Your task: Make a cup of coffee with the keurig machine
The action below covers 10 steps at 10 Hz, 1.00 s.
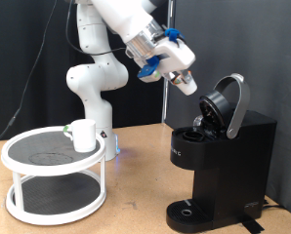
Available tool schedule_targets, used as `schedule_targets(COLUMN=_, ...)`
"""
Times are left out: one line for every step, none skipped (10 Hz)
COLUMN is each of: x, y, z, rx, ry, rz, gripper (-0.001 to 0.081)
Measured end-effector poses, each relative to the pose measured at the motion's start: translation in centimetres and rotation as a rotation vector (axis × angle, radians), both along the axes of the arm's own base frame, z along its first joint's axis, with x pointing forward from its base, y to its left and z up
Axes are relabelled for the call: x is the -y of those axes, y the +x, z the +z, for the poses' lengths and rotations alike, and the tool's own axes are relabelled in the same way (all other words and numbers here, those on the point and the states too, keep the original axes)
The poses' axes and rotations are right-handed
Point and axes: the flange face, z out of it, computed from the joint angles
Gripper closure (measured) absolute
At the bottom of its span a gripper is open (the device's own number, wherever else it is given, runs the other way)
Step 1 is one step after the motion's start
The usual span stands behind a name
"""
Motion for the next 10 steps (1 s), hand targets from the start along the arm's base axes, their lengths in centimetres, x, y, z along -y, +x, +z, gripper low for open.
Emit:
schedule_targets(x=-0.2, y=0.1, z=0.0, rx=0.010, ry=-0.006, rz=-0.004, gripper=0.0427)
schedule_targets(x=-0.2, y=0.1, z=0.0, rx=0.008, ry=-0.006, rz=-0.005, gripper=0.0427)
schedule_targets(x=-0.2, y=-0.1, z=-0.3, rx=-0.006, ry=-0.014, rz=0.006, gripper=0.0427)
schedule_targets(x=-0.2, y=-0.1, z=-0.8, rx=-0.020, ry=-0.026, rz=0.009, gripper=0.0427)
schedule_targets(x=-0.2, y=0.0, z=-1.4, rx=-0.035, ry=-0.042, rz=0.011, gripper=0.0427)
schedule_targets(x=-0.1, y=0.2, z=-2.1, rx=-0.046, ry=-0.055, rz=0.010, gripper=0.0427)
schedule_targets(x=-0.1, y=0.5, z=-2.9, rx=-0.051, ry=-0.068, rz=0.004, gripper=0.0427)
schedule_targets(x=-0.1, y=0.7, z=-3.6, rx=-0.057, ry=-0.080, rz=0.001, gripper=0.0427)
schedule_targets(x=-0.2, y=0.9, z=-4.3, rx=-0.064, ry=-0.093, rz=0.000, gripper=0.0427)
schedule_targets(x=-0.3, y=1.1, z=-5.1, rx=-0.068, ry=-0.106, rz=0.001, gripper=0.0427)
